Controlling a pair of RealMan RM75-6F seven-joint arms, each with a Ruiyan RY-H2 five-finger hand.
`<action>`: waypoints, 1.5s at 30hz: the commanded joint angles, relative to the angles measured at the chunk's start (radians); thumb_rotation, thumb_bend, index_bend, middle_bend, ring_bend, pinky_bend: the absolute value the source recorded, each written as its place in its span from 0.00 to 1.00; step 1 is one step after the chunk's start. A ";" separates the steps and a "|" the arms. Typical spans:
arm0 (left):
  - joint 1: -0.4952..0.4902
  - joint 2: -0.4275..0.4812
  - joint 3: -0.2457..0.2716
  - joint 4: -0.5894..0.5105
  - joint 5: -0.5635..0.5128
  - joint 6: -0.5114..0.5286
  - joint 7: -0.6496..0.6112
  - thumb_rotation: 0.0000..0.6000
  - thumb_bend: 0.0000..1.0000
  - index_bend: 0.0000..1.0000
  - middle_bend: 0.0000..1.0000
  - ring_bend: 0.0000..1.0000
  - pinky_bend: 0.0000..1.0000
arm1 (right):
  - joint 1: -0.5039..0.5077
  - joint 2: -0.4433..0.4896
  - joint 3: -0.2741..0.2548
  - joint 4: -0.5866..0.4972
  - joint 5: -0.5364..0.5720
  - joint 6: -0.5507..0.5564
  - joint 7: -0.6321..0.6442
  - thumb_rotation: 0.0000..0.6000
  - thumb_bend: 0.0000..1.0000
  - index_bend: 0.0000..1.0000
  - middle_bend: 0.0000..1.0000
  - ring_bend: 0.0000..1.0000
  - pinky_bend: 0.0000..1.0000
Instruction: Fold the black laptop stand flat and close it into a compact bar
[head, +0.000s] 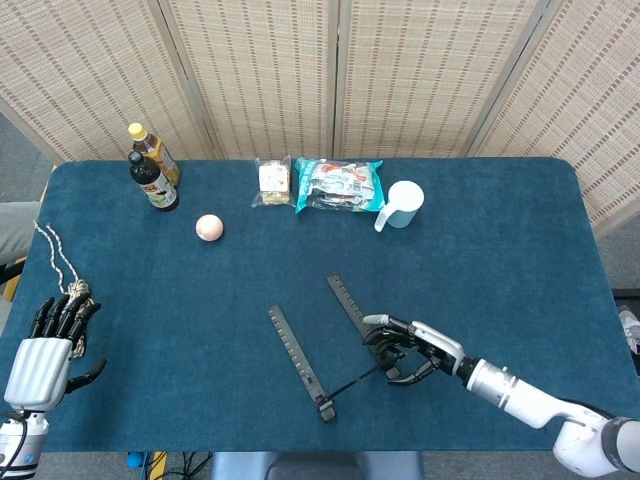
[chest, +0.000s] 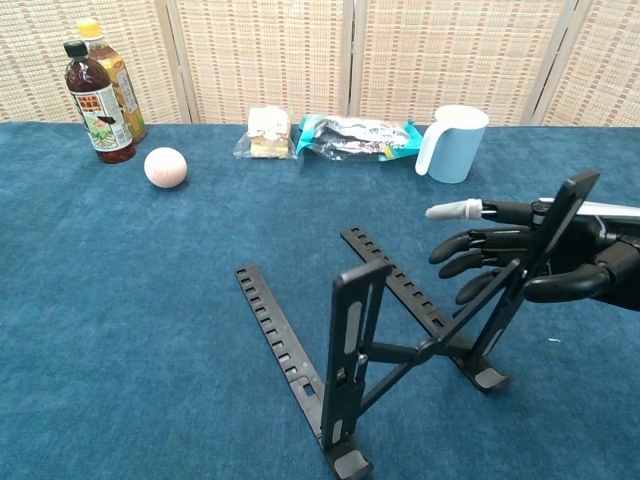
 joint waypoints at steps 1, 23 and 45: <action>0.000 -0.001 0.000 0.003 0.000 -0.001 -0.001 1.00 0.17 0.15 0.08 0.04 0.00 | 0.002 0.005 -0.005 -0.008 0.005 -0.009 0.000 1.00 0.00 0.16 0.31 0.24 0.30; -0.010 -0.009 0.000 0.015 -0.008 -0.021 -0.014 1.00 0.17 0.15 0.08 0.04 0.01 | 0.019 0.027 -0.022 -0.028 0.022 -0.032 0.120 1.00 0.00 0.16 0.30 0.24 0.35; -0.140 -0.015 0.007 0.076 -0.018 -0.244 -0.221 1.00 0.17 0.17 0.14 0.12 0.08 | 0.004 0.036 -0.028 -0.046 0.030 -0.030 0.093 1.00 0.00 0.16 0.29 0.24 0.37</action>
